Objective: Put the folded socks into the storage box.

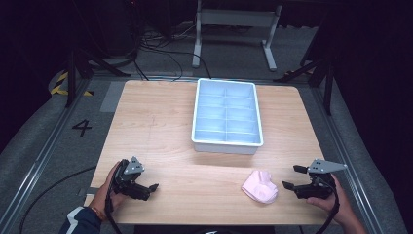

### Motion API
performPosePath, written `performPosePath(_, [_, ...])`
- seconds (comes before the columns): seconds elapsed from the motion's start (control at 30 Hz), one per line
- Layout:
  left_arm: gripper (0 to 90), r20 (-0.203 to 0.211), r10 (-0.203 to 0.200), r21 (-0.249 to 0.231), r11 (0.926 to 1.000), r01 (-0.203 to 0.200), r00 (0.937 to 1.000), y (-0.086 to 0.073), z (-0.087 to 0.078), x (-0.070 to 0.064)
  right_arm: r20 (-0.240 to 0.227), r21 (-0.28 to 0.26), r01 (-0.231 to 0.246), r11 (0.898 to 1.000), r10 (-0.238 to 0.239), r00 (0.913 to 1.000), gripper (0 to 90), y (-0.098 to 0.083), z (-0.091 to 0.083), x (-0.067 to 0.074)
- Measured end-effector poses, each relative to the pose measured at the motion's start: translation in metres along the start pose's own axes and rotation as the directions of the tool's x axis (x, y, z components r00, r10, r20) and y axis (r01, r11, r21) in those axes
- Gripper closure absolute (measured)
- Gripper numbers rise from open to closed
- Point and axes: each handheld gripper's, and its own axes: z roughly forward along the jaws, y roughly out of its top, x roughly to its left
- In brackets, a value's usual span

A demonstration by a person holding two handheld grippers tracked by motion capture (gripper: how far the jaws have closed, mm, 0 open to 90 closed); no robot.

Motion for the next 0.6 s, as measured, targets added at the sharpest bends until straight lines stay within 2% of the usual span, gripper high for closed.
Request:
performPosePath(0.07, [0.0,0.003,-0.002,-0.001,1.0000,0.002,1.0000,0.000,0.000,0.000,-0.015,0.005,0.017,1.000,-0.017,0.9998,21.7,0.005,0.001,0.007])
performPosePath(0.13, [0.0,0.001,-0.001,0.000,1.0000,0.001,1.0000,0.000,0.000,0.000,-0.039,0.007,0.025,1.000,-0.025,0.9989,26.8,0.010,0.004,0.016])
performPosePath(0.27, [0.0,0.001,-0.001,0.000,1.0000,0.001,1.0000,0.000,0.000,0.000,-0.063,0.043,0.062,0.997,-0.059,0.9963,23.8,0.018,0.016,0.031])
performPosePath(0.4, [0.0,0.001,-0.002,0.000,1.0000,0.002,1.0000,0.000,0.000,0.000,-0.075,0.060,0.070,0.996,-0.066,0.9950,22.8,0.021,0.024,0.037])
performPosePath(0.5, [0.0,0.001,-0.001,0.000,1.0000,0.001,1.0000,0.000,0.000,0.000,-0.090,0.085,0.093,0.992,-0.086,0.9923,21.6,0.023,0.033,0.043])
performPosePath(0.6, [0.0,0.002,0.001,0.001,1.0000,-0.001,1.0000,0.000,0.000,0.000,-0.086,0.106,0.098,0.989,-0.089,0.9923,20.5,0.023,0.043,0.045])
